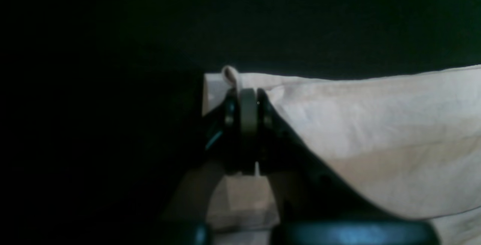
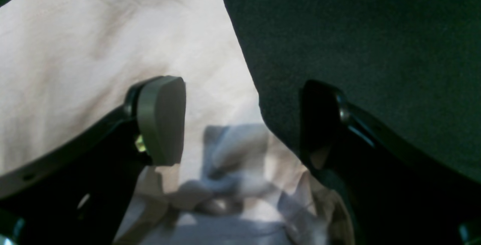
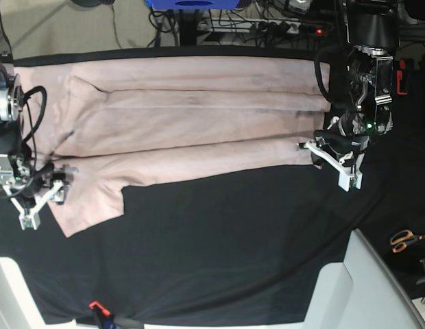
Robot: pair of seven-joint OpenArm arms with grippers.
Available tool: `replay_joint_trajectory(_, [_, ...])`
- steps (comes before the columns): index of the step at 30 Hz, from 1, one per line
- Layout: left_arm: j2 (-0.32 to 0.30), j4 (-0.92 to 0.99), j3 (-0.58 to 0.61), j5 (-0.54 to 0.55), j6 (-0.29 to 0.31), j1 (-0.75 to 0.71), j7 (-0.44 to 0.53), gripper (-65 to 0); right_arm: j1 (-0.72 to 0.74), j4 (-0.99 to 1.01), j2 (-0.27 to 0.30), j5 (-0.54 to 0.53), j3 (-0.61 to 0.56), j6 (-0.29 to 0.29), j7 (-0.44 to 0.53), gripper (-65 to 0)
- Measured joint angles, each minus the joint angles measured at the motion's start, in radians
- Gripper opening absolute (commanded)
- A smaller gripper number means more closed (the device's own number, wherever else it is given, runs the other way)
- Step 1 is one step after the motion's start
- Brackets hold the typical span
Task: Fold the T-shirt properly
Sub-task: 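Lift the hem with both grippers and fold it toward the collar fold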
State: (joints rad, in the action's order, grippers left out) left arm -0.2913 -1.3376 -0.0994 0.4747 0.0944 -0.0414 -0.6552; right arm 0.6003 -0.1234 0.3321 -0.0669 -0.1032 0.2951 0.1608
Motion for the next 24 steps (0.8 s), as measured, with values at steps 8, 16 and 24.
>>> replay_joint_trajectory(8, [0.0, 0.0, 0.0, 0.0, 0.0, 0.0, 0.0, -65.0, 0.0, -0.006, -0.007, 0.008, -0.002, 0.01, -0.007, -63.6])
replay_joint_trajectory(16, [0.001, 0.0, 0.004, 0.0, 0.0, 0.008, 0.0, -65.0, -0.011, -0.111, -0.005, 0.016, -0.002, 0.003, -0.037, -65.0])
replay_joint_trajectory(24, [0.0, -0.002, -0.002, 0.0, 0.0, 0.016, -0.002, -65.0, -0.094, -0.428, 0.002, 0.013, -0.003, 0.003, -0.249, -65.0])
